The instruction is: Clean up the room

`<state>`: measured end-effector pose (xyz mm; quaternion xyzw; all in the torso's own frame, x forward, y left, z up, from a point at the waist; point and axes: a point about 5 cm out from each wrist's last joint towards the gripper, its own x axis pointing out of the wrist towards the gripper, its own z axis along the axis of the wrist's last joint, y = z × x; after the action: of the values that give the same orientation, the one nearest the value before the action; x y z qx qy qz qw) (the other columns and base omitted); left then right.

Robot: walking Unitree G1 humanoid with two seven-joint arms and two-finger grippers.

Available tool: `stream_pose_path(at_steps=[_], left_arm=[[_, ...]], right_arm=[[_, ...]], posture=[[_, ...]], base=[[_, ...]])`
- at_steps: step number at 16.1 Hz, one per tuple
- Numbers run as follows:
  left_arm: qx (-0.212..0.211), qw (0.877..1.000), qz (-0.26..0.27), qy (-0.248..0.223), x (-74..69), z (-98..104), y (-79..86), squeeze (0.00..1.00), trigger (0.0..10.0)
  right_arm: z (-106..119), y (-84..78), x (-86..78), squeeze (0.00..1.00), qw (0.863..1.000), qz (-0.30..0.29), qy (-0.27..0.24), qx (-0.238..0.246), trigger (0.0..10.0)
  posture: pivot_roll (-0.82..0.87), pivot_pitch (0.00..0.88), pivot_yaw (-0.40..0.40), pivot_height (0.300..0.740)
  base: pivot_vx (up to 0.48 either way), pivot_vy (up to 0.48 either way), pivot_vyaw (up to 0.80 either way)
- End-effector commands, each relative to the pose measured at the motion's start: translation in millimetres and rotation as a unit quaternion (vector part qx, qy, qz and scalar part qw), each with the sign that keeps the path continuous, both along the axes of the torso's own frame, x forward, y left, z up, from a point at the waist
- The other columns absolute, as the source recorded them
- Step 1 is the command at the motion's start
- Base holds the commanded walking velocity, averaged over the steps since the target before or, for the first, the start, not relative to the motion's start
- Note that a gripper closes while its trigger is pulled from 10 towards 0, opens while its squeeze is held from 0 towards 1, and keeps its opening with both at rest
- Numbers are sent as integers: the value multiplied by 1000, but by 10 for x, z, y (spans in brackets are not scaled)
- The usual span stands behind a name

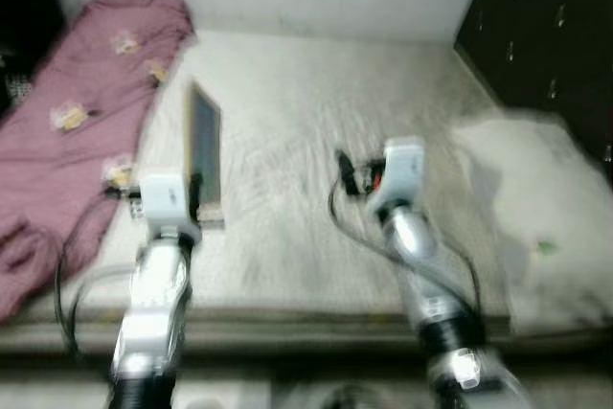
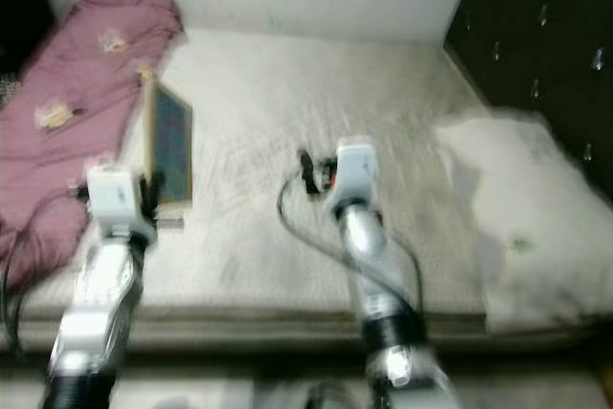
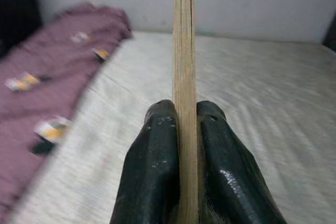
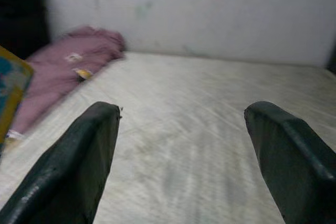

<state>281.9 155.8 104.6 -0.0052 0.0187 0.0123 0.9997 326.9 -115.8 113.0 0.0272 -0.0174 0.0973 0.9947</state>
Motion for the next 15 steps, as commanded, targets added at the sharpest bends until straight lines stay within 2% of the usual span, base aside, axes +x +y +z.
stream_pose_path(at_steps=[1,8,10,15], left_arm=[[7,1000,-10,-27,25,117,-27,0,10000],[6,1000,-7,-28,31,121,-21,0,10000],[-11,999,-3,-41,26,147,-10,0,10000],[-15,999,-9,-49,22,163,-15,0,10000]], right_arm=[[65,-12,28,0,1000,-7,-11,5,10000],[69,-10,37,0,1000,-7,-11,5,10000],[67,-8,38,0,1000,-8,-10,5,10000],[82,14,31,0,1000,2,-18,1,10000]], posture=[[37,0,-55,740],[37,0,-57,740],[37,0,-56,740],[38,0,-58,740]], base=[[0,-356,0],[0,-335,0],[0,0,0],[0,0,0]])
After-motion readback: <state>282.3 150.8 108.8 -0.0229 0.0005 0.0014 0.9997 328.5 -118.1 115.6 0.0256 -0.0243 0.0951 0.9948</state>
